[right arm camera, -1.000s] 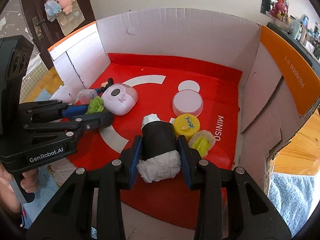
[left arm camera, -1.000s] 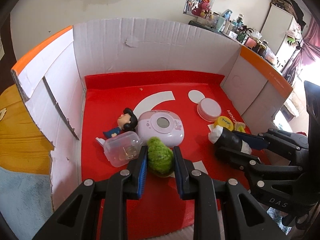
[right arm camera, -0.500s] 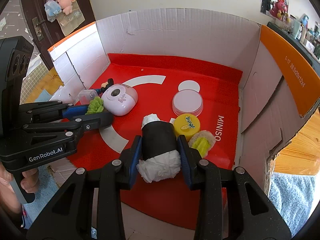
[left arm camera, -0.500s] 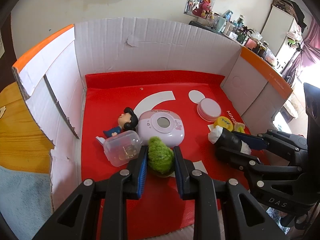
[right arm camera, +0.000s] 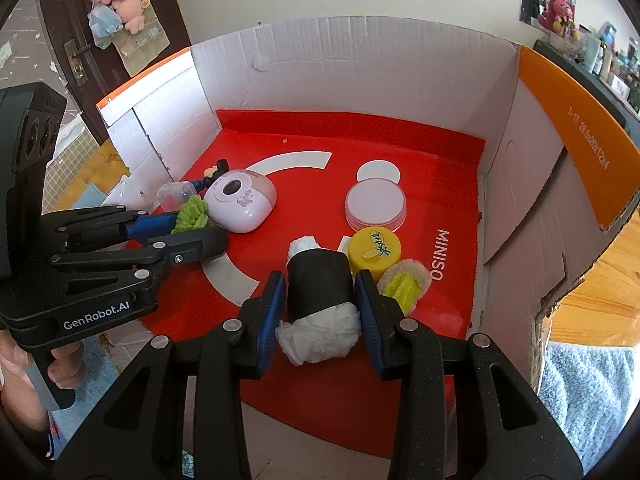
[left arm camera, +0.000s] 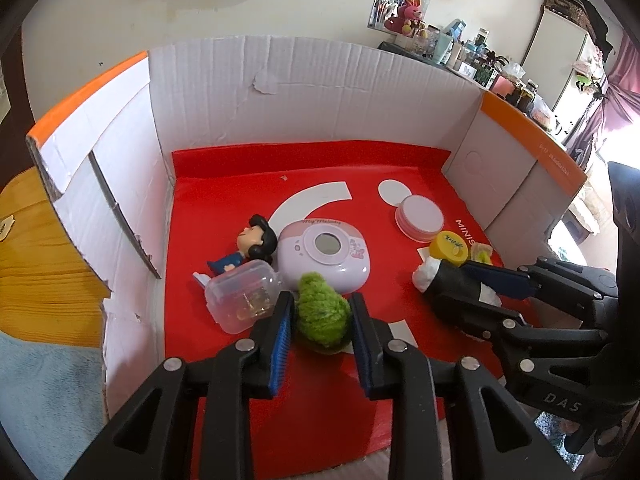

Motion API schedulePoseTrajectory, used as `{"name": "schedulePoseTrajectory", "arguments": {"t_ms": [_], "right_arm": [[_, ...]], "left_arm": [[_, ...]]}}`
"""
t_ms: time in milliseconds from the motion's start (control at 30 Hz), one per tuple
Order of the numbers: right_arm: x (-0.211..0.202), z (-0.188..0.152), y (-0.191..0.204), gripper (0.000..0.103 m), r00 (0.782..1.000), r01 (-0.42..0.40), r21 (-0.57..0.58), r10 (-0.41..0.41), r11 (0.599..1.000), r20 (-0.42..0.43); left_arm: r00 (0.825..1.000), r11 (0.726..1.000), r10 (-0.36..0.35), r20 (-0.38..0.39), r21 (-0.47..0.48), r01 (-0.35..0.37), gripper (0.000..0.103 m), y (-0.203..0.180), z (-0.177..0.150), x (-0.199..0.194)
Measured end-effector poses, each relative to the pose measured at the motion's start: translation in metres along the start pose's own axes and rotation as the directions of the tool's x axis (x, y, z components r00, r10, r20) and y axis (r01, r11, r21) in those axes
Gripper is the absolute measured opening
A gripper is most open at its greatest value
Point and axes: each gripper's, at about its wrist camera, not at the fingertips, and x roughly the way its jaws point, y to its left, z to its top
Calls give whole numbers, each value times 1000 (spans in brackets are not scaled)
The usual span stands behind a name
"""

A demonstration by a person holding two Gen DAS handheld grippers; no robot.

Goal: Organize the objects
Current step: 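Lower and release the green toy by the pink device while the right tool releases the cylinder, then withdraw both open tools from the box back over the towel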

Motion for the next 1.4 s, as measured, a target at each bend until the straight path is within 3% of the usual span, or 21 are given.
{"name": "schedulePoseTrajectory", "arguments": {"t_ms": [200, 400, 533, 767, 967, 1067, 1400], "right_arm": [[-2, -2, 2, 42, 1000, -11, -2, 11, 1000, 1], [-4, -4, 3, 42, 1000, -9, -5, 9, 1000, 2], [-5, -5, 6, 44, 1000, -5, -10, 5, 1000, 4], [-9, -7, 9, 46, 1000, 4, -19, -4, 1000, 7], [-14, -8, 13, 53, 1000, 8, -25, -7, 1000, 15], [-17, -8, 14, 53, 1000, 9, -27, -8, 1000, 19], [-28, -12, 18, 61, 999, 10, -36, -9, 999, 39]], "left_arm": [[1000, 1000, 11, 3, 4, -11, 42, 0, 0, -1], [1000, 1000, 21, 3, 3, -21, 42, 2, -2, -4], [1000, 1000, 24, 13, 6, -24, 56, 2, -3, -8], [999, 1000, 25, 27, 15, -26, 56, -1, -6, -15], [999, 999, 29, 37, 25, -30, 57, -5, -9, -21], [998, 999, 37, 48, 25, -38, 64, -5, -11, -26], [995, 997, 65, 76, 31, -67, 71, -8, -16, -43]]}}
